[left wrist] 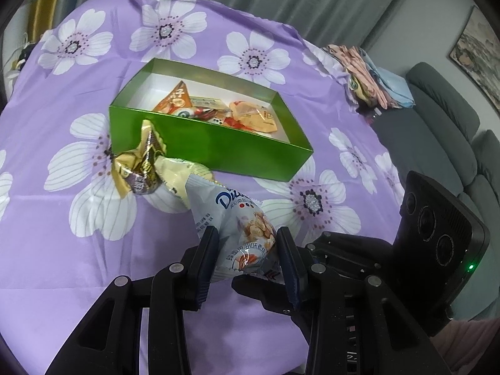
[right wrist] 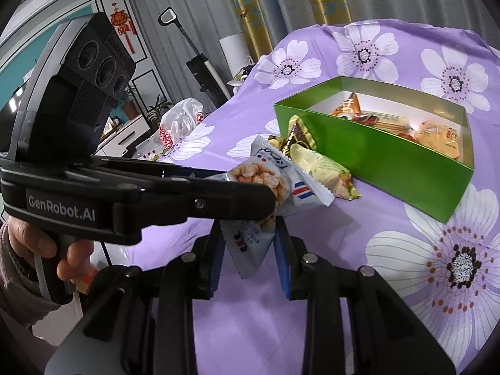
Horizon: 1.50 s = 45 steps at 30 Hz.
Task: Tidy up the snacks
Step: 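Lift the peanut packet with the right gripper and carry it over the green box, then lower the peanut packet into the green box with the right gripper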
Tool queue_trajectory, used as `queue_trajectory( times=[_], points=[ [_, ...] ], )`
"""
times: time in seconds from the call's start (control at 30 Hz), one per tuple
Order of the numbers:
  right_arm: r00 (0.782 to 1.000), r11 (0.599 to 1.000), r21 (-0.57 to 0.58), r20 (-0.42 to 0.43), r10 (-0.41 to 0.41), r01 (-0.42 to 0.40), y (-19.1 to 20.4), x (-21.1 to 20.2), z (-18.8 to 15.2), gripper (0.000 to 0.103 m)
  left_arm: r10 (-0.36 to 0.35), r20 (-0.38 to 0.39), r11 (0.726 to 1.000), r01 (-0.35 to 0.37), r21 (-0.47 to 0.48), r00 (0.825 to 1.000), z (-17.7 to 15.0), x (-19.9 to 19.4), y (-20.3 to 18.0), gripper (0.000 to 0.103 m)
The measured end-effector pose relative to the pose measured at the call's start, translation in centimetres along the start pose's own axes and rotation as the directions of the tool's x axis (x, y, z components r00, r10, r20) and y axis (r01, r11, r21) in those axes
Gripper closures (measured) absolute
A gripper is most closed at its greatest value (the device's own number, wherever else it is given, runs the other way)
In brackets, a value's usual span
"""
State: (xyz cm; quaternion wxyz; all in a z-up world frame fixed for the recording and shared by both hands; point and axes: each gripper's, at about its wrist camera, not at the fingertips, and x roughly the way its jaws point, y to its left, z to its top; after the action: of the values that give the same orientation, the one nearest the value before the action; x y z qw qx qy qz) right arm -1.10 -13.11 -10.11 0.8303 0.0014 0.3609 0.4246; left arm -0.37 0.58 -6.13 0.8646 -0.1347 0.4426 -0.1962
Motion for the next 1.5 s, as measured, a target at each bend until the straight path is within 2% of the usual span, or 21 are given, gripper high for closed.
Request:
queue_trajectory(
  times=[0.5, 0.87, 1.5],
  points=[
    [0.997, 0.998, 0.034, 0.06, -0.055, 0.053, -2.1, -1.5, 0.5, 0.072, -0.033, -0.01, 0.998, 0.033, 0.06, 0.999, 2.1, 1.7, -2.3, 0.064],
    [0.99, 0.996, 0.039, 0.118, -0.082, 0.078, -3.7, -2.2, 2.1, 0.072, -0.053, 0.011, 0.994, 0.051, 0.101, 0.999, 4.6, 2.3, -3.5, 0.064],
    [0.973, 0.991, 0.025, 0.185, -0.135, 0.133, -6.7, -2.4, 6.7, 0.072, -0.08, 0.027, 0.987, 0.076, 0.14, 0.996, 10.9, 3.4, -4.0, 0.064]
  ],
)
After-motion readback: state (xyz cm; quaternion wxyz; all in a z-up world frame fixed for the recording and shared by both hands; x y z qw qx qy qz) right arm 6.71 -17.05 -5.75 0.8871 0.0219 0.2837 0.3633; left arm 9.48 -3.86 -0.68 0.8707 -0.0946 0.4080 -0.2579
